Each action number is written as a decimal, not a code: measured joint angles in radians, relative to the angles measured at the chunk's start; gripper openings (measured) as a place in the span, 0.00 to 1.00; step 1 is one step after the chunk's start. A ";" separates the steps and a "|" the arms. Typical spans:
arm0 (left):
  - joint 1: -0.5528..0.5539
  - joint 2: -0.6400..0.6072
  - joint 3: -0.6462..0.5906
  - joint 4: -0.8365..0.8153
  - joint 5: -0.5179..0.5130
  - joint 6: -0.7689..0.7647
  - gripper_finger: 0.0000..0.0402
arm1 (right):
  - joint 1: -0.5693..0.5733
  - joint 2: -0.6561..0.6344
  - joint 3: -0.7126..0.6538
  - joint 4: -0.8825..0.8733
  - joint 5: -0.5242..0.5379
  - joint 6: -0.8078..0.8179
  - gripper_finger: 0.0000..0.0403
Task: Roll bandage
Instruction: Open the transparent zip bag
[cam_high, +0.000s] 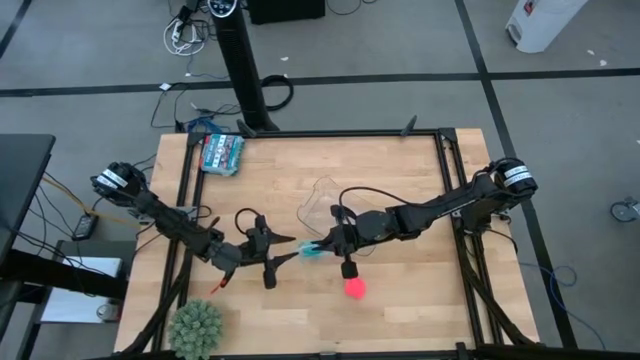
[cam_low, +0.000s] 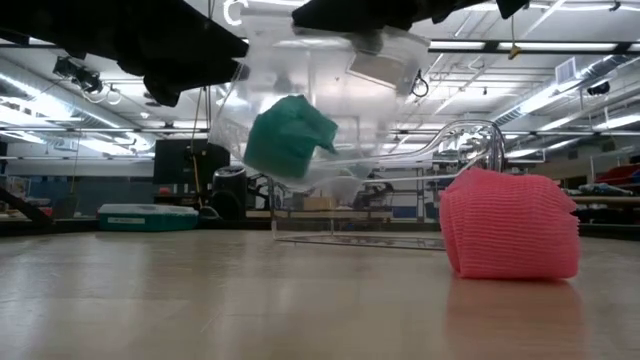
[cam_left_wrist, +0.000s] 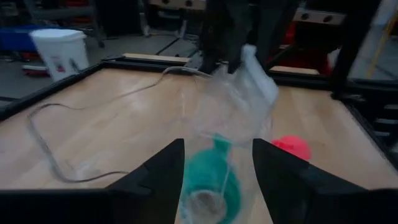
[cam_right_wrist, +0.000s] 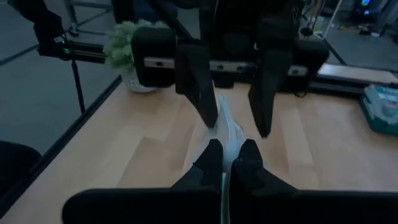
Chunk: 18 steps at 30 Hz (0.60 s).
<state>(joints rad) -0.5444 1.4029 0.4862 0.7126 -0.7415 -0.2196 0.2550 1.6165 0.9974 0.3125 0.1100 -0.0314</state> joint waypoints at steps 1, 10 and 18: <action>0.002 0.000 0.000 0.011 0.016 0.000 0.49 | -0.001 0.000 0.000 0.003 0.000 -0.004 0.00; 0.002 0.000 0.000 0.077 0.051 0.034 0.49 | -0.015 0.000 0.000 0.084 -0.039 0.007 0.00; 0.002 0.000 0.000 0.140 0.100 0.058 0.49 | -0.016 0.000 0.000 0.061 -0.006 0.003 0.00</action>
<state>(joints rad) -0.5428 1.4029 0.4866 0.8527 -0.6413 -0.1616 0.2390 1.6169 0.9970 0.3732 0.1041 -0.0280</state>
